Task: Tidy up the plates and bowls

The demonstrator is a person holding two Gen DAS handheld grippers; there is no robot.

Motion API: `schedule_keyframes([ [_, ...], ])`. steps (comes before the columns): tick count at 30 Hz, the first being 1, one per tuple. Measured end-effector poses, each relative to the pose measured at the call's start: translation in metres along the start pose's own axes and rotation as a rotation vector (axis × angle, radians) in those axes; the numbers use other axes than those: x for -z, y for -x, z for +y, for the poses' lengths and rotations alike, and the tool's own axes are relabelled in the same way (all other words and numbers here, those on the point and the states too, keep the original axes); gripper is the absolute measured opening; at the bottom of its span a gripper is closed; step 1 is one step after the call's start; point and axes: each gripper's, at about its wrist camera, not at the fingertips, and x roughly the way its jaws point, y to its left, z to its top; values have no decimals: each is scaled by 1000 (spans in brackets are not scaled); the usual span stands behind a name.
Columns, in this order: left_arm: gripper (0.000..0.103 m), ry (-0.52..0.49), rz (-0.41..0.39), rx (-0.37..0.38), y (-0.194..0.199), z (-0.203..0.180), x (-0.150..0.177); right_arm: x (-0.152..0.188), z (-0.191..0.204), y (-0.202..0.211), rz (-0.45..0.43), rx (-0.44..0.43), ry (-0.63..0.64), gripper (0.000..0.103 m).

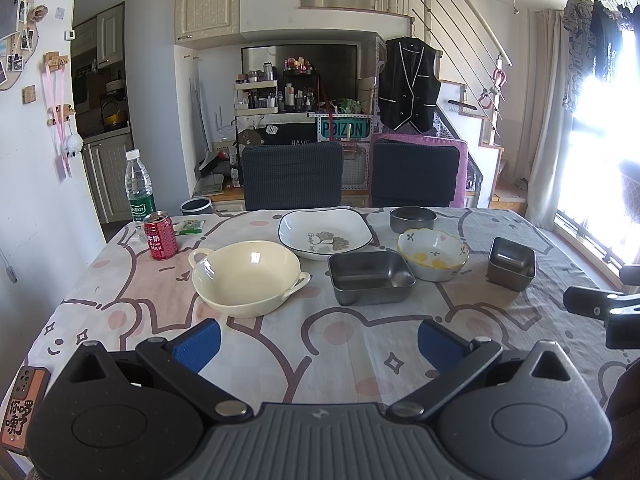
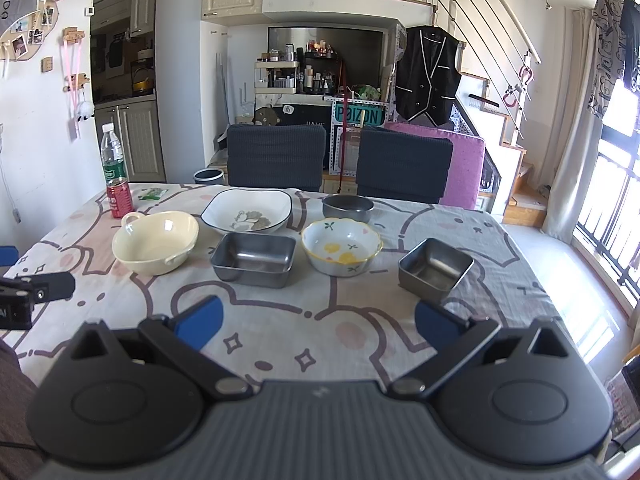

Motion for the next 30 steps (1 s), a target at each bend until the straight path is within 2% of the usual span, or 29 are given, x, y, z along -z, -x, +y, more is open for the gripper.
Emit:
schedule_keyframes([
  [17, 103, 1, 0, 0, 0, 0, 0, 0, 0, 0, 2, 0, 1, 103],
  [30, 103, -2, 14, -33, -3, 0, -2, 3, 7, -4, 6, 15, 15, 103],
])
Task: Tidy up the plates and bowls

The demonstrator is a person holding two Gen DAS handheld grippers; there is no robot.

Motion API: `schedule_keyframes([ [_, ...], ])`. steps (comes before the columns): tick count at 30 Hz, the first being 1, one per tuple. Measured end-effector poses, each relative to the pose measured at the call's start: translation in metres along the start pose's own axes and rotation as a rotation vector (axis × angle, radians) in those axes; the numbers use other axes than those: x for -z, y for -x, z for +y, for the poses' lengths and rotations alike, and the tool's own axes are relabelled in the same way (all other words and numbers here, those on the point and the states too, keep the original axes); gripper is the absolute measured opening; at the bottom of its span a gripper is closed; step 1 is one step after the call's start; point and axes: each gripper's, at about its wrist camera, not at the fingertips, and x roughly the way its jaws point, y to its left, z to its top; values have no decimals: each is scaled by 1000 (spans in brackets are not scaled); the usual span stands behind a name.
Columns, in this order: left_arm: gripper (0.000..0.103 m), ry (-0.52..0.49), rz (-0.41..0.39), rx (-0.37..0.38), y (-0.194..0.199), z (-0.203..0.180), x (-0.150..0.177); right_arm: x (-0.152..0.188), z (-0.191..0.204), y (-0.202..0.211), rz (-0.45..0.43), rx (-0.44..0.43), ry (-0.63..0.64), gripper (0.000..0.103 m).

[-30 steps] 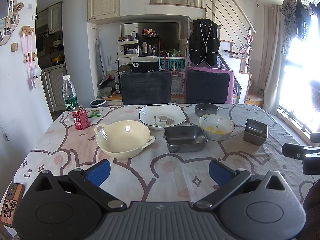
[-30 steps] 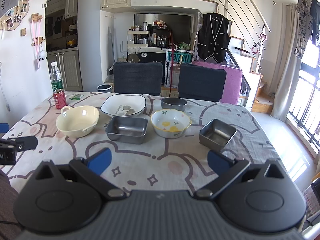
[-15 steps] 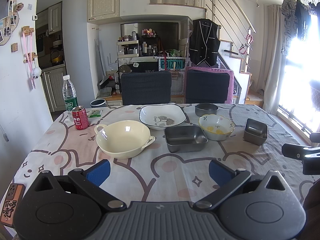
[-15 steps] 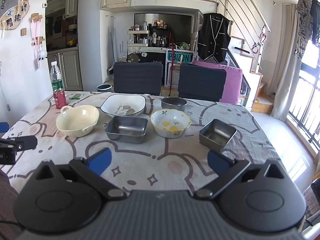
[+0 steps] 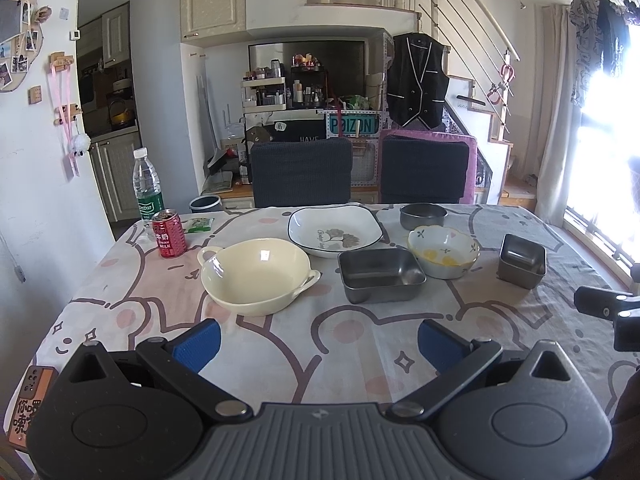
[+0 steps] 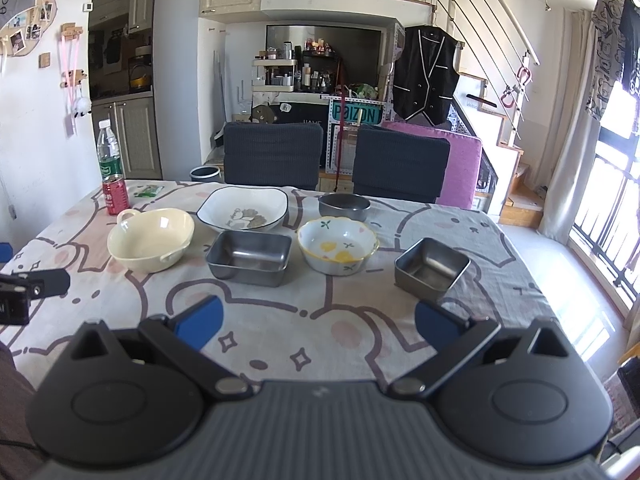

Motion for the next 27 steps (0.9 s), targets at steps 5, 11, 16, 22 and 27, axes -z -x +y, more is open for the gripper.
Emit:
schedule_keyframes([
  [5, 103, 4, -6, -20, 0, 1, -7, -5, -5, -1, 5, 14, 3, 103],
  [11, 103, 30, 5, -50, -9, 8, -27, -14, -3, -6, -13, 26, 30, 103],
  [16, 103, 23, -3, -51, -19, 10, -48, -28, -3, -12, -53, 20, 53, 103],
  [22, 103, 4, -27, -45, -36, 9, -75, -58, -4, -29, -91, 5, 65, 103],
  [27, 103, 14, -29, -34, -61, 15, -94, -79, -6, -51, -116, -10, 76, 103],
])
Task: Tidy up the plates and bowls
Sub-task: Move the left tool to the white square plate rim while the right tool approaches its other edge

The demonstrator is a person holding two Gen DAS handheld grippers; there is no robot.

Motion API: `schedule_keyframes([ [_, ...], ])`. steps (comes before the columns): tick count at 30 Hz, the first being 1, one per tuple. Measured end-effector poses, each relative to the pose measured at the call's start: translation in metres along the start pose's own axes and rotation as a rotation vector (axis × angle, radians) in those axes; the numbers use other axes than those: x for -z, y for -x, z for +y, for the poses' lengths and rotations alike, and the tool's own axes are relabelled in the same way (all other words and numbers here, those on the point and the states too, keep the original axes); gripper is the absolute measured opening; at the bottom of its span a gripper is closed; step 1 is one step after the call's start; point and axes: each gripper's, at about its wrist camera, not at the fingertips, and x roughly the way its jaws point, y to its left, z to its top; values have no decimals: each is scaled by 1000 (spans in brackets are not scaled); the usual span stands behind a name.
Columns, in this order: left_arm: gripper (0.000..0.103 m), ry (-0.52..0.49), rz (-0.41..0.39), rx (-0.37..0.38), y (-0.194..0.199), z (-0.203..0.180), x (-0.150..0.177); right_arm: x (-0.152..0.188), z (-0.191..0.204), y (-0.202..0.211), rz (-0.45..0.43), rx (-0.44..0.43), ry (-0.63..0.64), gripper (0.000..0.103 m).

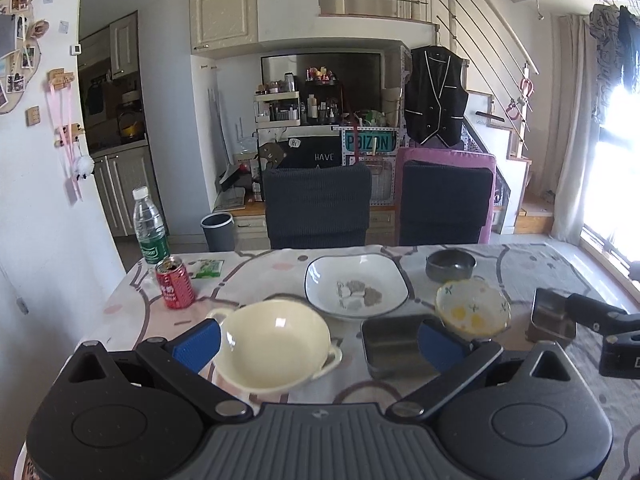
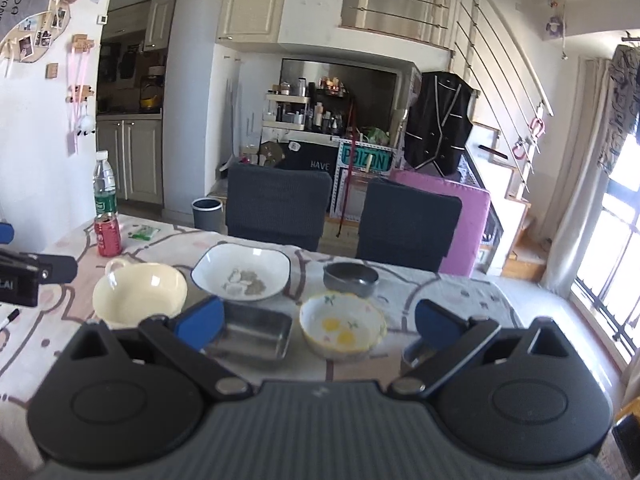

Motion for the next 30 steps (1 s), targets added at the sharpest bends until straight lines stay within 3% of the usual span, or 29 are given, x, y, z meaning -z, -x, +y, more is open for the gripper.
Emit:
schedule_keyframes([
  [11, 103, -29, 25, 29, -76, 8, -38, -39, -15, -89, 30, -53, -62, 103],
  [20, 103, -52, 89, -17, -165, 16, -57, -55, -17, -179, 62, -54, -65, 103],
  [30, 102, -18, 164, 19, -273, 29, -59, -67, -15, -279, 85, -83, -111, 103],
])
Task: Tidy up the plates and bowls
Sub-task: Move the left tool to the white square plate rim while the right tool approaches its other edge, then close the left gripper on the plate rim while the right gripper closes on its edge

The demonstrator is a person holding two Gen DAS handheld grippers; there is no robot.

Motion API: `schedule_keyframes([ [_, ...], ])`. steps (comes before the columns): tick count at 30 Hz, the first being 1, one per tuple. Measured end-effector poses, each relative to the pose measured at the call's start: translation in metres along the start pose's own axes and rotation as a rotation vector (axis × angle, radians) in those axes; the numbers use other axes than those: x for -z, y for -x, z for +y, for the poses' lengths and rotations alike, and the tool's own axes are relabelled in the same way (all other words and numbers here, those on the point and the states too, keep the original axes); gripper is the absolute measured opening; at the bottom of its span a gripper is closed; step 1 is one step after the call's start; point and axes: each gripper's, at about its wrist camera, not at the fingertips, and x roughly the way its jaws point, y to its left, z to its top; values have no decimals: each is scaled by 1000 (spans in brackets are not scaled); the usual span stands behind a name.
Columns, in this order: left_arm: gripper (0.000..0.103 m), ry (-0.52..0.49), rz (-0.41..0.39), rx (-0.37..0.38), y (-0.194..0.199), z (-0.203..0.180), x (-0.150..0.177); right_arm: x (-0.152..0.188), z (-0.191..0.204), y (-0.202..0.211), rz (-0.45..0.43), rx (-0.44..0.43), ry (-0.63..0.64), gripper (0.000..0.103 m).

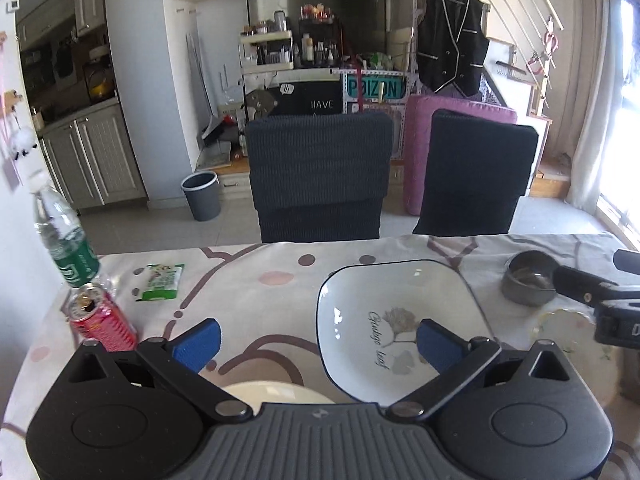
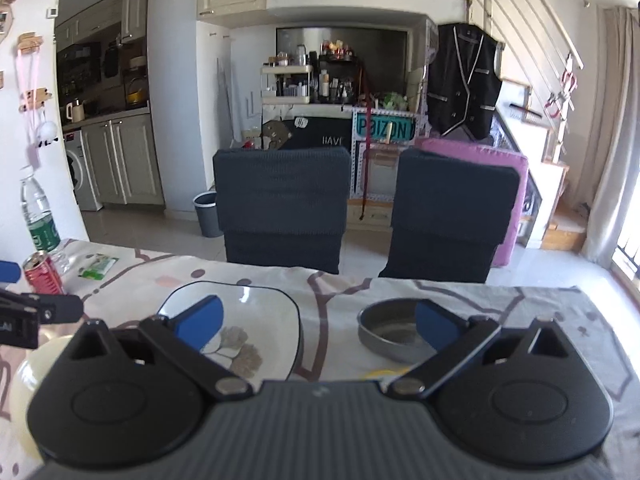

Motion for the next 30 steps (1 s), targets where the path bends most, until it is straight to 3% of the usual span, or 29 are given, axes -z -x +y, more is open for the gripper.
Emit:
schedule_keyframes([
  [3, 103, -9, 17, 78, -25, 7, 1, 1, -4, -23, 20, -32, -40, 103],
  [7, 103, 70, 56, 128, -55, 15, -2, 5, -9, -51, 24, -2, -92, 103],
  [9, 102, 92, 90, 151, -69, 18, -3, 7, -13, -65, 71, -4, -106, 103],
  [11, 95, 125, 116, 160, -82, 21, -2, 9, -18, -75, 115, -26, -142, 103],
  [13, 78, 152, 147, 173, -95, 25, -1, 12, -25, -87, 137, -68, -203, 102],
  [14, 74, 162, 159, 174, -101, 27, 1, 15, -28, -94, 155, -94, -232, 101],
  [16, 60, 164, 176, 173, -110, 29, 4, 21, -32, -108, 204, -141, -281, 83],
  [18, 54, 163, 194, 170, -118, 31, 7, 25, -35, -121, 240, -174, -325, 70],
  [30, 23, 217, 258, 212, -141, 40, 18, 42, -27, -156, 316, -231, -333, 30],
])
